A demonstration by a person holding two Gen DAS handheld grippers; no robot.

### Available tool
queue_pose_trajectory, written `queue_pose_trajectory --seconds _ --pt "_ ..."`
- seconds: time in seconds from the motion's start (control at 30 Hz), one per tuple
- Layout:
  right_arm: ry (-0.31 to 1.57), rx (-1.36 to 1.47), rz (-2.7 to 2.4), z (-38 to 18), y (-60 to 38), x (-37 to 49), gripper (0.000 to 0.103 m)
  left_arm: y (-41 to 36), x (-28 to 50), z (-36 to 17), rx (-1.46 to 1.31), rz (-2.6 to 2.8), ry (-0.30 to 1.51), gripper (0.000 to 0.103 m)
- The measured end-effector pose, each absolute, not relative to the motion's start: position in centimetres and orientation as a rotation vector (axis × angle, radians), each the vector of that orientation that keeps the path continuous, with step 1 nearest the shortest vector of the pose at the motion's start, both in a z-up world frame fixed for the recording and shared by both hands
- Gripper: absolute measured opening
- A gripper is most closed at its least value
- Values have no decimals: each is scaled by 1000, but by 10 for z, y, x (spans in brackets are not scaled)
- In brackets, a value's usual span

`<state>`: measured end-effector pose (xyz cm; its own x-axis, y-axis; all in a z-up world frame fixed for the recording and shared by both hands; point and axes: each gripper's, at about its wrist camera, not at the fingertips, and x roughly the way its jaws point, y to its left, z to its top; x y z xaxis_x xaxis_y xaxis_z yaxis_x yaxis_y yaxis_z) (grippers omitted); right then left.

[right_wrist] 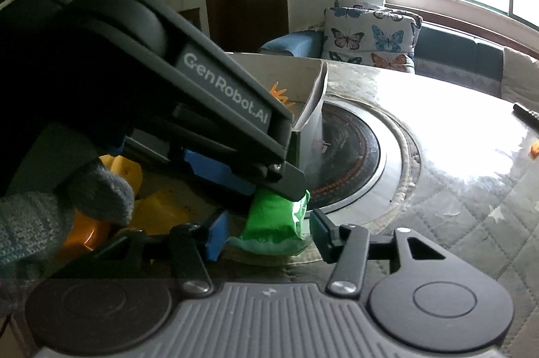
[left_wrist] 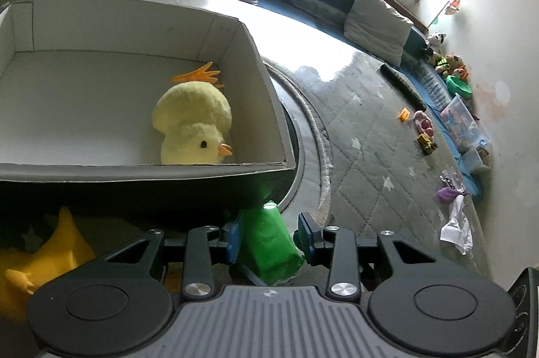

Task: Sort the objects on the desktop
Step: 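Grasp the green soft object beside the box with the left gripper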

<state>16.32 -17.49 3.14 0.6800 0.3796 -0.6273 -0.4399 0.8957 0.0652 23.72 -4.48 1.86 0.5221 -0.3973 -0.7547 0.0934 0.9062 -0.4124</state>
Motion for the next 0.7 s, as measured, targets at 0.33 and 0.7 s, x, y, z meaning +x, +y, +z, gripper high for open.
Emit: queue_pose_trajectory --seconds 0.33,0.7 --pt "690 -76 470 32 -179 159 44 -48 240 16 -326 -265 979 39" --pt "709 -72 491 35 -182 158 42 -53 238 12 -307 -240 994 39"
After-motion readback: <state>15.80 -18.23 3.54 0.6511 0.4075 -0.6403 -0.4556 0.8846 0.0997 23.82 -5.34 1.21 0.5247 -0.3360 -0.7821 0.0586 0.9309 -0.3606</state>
